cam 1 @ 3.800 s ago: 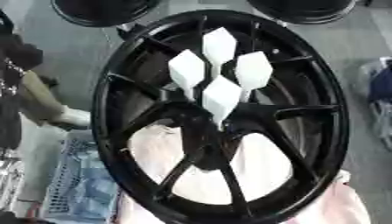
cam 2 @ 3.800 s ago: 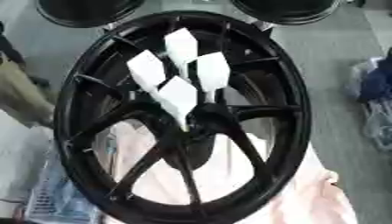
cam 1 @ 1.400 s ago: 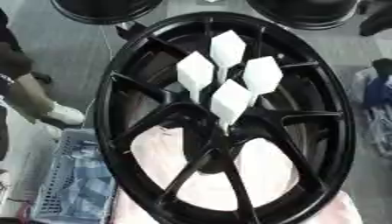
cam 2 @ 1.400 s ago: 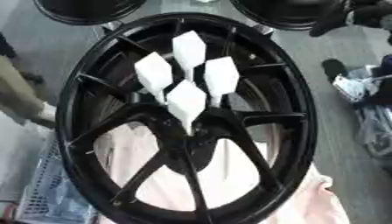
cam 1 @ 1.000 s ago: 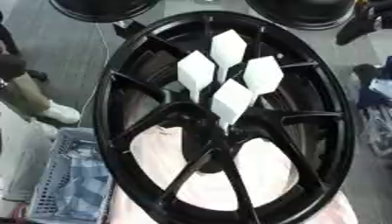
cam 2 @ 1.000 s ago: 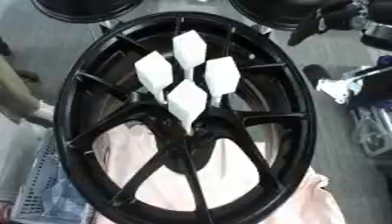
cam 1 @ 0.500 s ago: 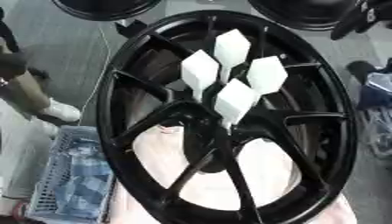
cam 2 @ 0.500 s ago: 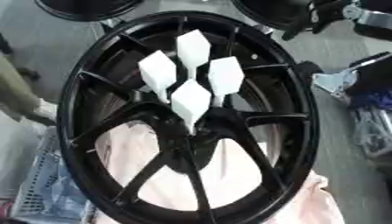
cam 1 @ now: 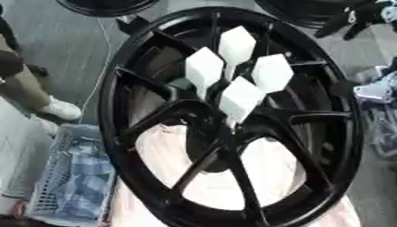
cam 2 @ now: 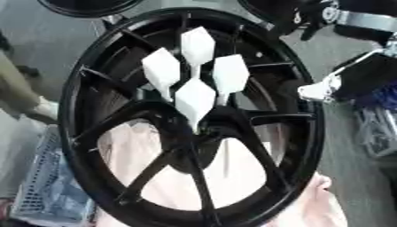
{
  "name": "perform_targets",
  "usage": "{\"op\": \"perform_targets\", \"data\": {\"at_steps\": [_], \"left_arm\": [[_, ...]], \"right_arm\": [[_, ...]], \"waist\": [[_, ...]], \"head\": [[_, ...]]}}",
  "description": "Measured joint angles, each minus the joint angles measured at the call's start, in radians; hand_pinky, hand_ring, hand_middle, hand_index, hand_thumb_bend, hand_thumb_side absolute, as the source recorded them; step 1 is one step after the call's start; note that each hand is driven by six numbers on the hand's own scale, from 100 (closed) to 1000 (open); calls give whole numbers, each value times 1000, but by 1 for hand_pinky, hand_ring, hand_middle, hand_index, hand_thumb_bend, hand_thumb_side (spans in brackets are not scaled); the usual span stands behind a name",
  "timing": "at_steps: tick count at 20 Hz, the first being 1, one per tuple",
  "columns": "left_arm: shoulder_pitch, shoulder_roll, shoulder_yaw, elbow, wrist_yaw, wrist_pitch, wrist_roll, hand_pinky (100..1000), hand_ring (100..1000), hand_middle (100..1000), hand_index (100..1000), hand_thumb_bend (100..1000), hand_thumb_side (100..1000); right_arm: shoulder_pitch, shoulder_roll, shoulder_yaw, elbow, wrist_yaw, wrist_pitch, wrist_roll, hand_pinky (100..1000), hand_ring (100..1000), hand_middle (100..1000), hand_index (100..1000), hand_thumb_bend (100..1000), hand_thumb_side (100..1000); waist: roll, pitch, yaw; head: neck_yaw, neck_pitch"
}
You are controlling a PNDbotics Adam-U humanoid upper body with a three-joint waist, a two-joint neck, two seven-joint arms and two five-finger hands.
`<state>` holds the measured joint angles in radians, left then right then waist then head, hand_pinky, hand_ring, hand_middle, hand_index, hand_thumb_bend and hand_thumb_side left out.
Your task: Pull the pin out of the wheel hub.
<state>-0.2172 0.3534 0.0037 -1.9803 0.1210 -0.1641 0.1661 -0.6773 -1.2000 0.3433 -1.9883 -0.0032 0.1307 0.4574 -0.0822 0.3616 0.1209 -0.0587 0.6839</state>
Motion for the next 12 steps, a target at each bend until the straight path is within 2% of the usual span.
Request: {"op": "perform_targets", "data": {"at_steps": [5, 12], "left_arm": [[-4, 0, 0, 0, 2, 1, -1, 796, 714, 624, 762, 100, 735], [-11, 0, 0, 0, 1, 2, -2, 797, 714, 624, 761, 100, 737]], "right_arm": [[-34, 31, 13, 0, 15, 36, 13, 775, 887, 821, 862, 475, 205], [-66, 60, 14, 0, 37, 86, -28, 774, 893, 833, 863, 469, 188]], "waist": [[-7, 7, 12], [-20, 29, 30]], "head": [[-4, 2], [-12, 3]]}}
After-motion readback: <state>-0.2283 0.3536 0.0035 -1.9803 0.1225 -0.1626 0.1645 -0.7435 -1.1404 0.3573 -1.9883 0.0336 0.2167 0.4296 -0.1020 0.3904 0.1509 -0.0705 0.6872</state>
